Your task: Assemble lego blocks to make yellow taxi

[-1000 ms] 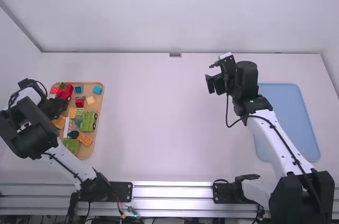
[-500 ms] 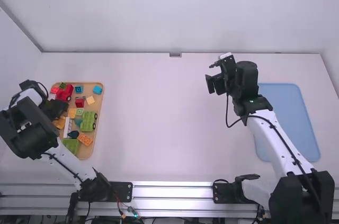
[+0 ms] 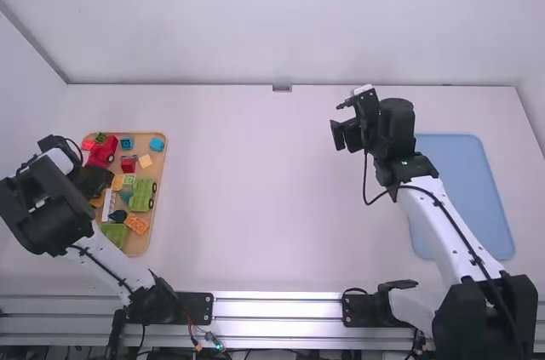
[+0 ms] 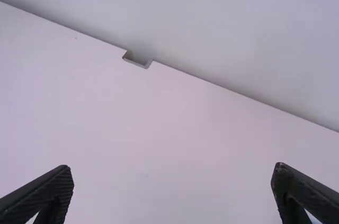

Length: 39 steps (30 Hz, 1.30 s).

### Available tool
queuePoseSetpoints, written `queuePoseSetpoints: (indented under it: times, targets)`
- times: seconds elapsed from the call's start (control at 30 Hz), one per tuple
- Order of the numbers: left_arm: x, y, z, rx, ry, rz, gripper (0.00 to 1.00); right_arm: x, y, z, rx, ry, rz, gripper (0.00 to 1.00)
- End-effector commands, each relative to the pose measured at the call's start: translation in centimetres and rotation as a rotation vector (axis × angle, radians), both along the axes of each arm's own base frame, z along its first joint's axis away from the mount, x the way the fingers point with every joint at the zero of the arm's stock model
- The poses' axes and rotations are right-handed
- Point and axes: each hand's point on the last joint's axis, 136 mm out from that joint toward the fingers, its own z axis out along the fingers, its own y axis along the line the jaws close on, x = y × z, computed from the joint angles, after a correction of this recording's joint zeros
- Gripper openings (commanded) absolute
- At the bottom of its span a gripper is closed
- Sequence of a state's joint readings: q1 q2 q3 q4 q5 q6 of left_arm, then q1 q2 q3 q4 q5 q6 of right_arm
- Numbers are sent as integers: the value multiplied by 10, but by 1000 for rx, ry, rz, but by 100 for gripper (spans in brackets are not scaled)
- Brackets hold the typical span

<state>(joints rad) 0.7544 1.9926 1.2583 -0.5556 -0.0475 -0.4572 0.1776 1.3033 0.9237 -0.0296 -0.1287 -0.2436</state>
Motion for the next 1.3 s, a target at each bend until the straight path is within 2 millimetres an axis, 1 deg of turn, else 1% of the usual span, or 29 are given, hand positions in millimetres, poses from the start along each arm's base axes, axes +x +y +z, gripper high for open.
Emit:
queuePoseSetpoints:
  times: [0.0,0.1,0.2,0.3,0.37,0.4,0.5,0.53,0.57,0.6,0.7,0.73,0.77,0.8,0.83,0.9,0.93,0.97,1.0,1.03,1.07,1.1,1.13,1.17,1.2,1.23,1.27]
  targets:
    - [-2,-7,-5,-20,16,-2,80,5,2,14,7,-28,5,98]
    - [-3,-8,-6,-24,20,-3,79,5,2,14,7,-29,5,99]
    - [-3,-8,-6,-25,22,-2,73,5,2,14,7,-29,6,99]
    - [-1,-6,-5,-16,11,-2,62,5,2,14,7,-28,5,99]
    - [1,-4,-5,-10,2,-2,57,5,2,14,6,-28,5,98]
    - [5,-2,-4,1,-12,-4,48,5,2,14,7,-28,5,99]
    - [11,4,0,21,-34,-3,41,5,2,14,7,-29,5,99]
    - [12,7,3,25,-39,-1,39,5,2,14,7,-28,5,98]
    - [15,6,7,16,-45,-4,31,5,2,14,6,-29,4,99]
    - [18,4,12,6,-53,-10,28,5,2,14,6,-29,4,99]
    - [24,5,34,2,-75,-16,27,5,2,14,7,-28,5,98]
    - [25,5,38,4,-80,-25,26,5,2,14,7,-28,5,99]
    - [29,4,47,6,-97,-49,24,5,2,14,7,-28,6,99]
    - [36,0,57,7,-119,-91,25,5,2,14,6,-28,5,99]
    - [38,-1,62,9,-130,-113,25,5,2,14,6,-28,4,99]
    - [52,-17,88,28,-186,-241,24,5,1,14,6,-29,2,98]
    - [55,-25,101,51,-196,-285,24,5,2,14,7,-28,6,98]
    - [57,-28,106,63,-196,-309,24,5,2,14,7,-28,6,99]
    - [61,-38,116,81,-204,-361,22,5,2,14,7,-28,6,99]
    - [67,-49,124,94,-214,-423,22,5,2,14,7,-28,5,98]
    - [75,-68,135,109,-229,-528,15,5,2,14,7,-27,5,99]
    - [81,-81,141,113,-242,-601,14,5,2,14,7,-27,5,99]
    - [90,-106,150,113,-271,-738,14,5,2,14,7,-26,5,99]
    - [99,-136,157,102,-307,-900,15,4,2,13,7,-24,6,99]
    - [104,-162,162,90,-338,-1030,15,4,2,12,6,-20,5,98]
    - [106,-179,165,81,-355,-1111,16,4,2,12,6,-20,6,99]
    - [108,-225,170,58,-390,-1318,18,3,2,11,5,-15,7,98]
